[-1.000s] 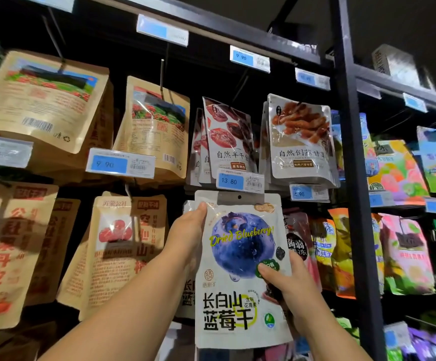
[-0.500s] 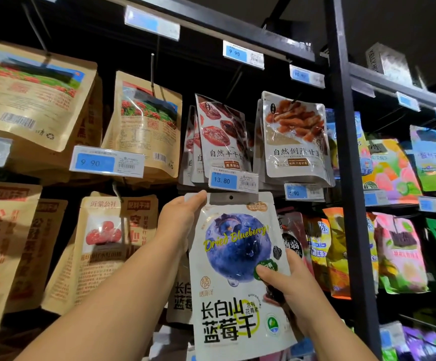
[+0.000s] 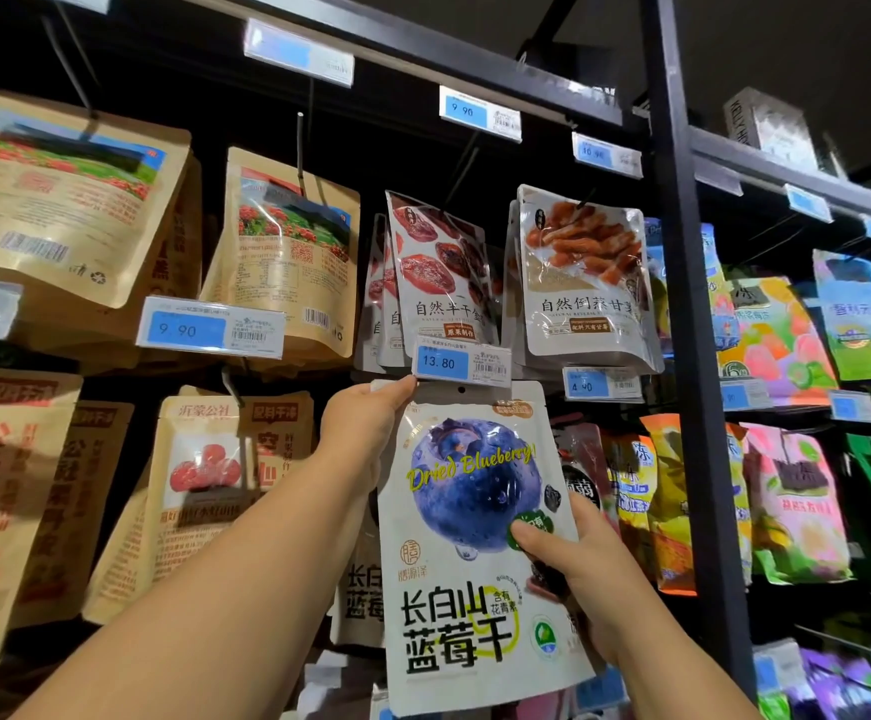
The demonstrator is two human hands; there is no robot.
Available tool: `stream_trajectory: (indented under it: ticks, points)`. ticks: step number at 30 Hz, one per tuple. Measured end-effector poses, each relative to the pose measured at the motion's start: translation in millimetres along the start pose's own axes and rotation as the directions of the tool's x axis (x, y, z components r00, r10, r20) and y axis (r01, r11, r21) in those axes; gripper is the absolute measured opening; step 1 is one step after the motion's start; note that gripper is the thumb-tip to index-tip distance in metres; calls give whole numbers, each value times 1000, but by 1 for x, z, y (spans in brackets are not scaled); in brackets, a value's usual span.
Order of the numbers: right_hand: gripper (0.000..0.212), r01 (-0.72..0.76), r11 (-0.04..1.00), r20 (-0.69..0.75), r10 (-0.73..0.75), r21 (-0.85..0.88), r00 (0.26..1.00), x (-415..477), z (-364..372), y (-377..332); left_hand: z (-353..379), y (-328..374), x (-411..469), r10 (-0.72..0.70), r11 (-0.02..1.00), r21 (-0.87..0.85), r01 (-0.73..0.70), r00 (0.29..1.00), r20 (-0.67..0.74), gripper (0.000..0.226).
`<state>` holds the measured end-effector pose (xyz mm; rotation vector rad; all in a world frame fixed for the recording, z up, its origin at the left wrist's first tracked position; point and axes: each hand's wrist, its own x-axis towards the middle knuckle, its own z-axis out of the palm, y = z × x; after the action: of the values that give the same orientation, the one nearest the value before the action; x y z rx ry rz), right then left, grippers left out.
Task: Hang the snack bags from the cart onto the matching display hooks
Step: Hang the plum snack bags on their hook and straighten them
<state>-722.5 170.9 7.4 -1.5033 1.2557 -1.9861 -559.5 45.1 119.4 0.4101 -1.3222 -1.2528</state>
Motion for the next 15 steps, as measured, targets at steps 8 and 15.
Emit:
stream_trajectory:
  ticks: [8, 15]
  points:
    - [51, -30, 999, 38, 28, 44, 999, -2, 1, 0, 0, -1, 3, 2, 998, 60, 3, 997, -73, 22]
    - [47, -60, 995, 40, 57, 74, 998, 1, 5, 5, -6, -6, 10, -29, 993, 115, 40, 995, -92, 26]
